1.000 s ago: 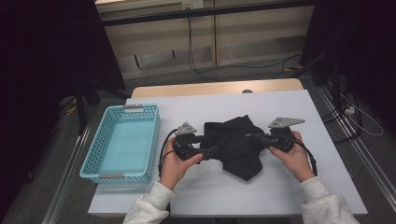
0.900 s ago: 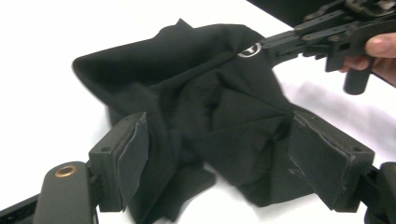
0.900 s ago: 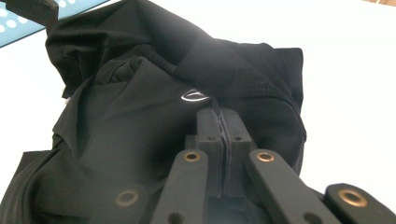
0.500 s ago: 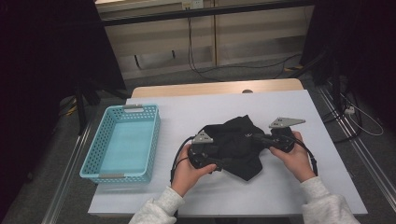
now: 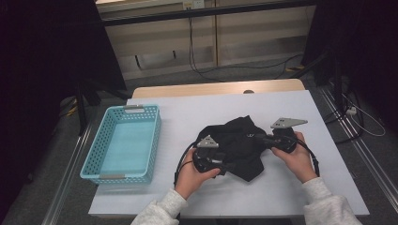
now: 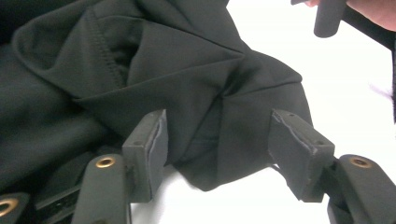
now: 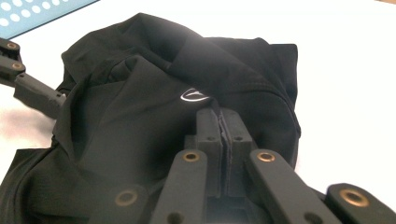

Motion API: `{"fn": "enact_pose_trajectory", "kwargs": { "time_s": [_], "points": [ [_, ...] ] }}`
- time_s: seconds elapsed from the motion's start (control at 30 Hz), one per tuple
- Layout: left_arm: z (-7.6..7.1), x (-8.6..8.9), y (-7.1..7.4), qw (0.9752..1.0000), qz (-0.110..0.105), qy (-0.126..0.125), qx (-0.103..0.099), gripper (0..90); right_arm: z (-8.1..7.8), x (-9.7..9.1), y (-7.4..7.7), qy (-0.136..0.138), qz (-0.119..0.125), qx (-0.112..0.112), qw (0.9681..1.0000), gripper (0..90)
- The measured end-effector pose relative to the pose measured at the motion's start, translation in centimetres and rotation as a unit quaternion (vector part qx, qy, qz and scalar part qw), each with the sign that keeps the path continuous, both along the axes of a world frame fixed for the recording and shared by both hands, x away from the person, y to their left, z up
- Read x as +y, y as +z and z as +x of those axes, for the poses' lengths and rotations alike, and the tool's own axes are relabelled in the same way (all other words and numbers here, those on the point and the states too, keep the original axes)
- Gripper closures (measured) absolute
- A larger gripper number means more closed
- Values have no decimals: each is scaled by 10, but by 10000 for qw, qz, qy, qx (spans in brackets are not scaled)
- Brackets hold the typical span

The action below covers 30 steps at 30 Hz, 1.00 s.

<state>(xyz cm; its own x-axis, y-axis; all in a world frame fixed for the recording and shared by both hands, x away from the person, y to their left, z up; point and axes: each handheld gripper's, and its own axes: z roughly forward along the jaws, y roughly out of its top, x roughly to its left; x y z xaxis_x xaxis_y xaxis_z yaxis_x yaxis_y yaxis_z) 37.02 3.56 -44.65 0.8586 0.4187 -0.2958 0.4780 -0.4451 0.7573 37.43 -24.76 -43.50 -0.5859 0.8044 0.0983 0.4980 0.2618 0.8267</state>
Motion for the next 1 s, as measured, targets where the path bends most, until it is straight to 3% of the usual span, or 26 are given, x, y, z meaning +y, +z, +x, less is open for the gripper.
{"fn": "enact_pose_trajectory", "kwargs": {
  "time_s": [0.17,0.33,0.5,0.63,0.87,1.0],
  "points": [
    [-2,-3,-2,9998,-67,-127,133,480,0,0,0,9,-7,-9,10000,883],
    [-3,-5,-6,9995,17,-246,193,583,0,-1,1,-3,3,-14,10000,884],
    [-4,-6,-7,9987,57,-353,356,748,0,-1,1,4,4,-1,10000,883],
    [-5,-5,-5,9986,92,-383,359,843,0,-1,1,0,8,10,10000,883],
    [2,9,8,9988,128,-222,414,899,-1,-7,4,-60,88,-3,9999,887],
    [9,24,19,9995,37,-4,313,900,-1,-11,6,-106,174,-21,9998,889]
  ]
}}
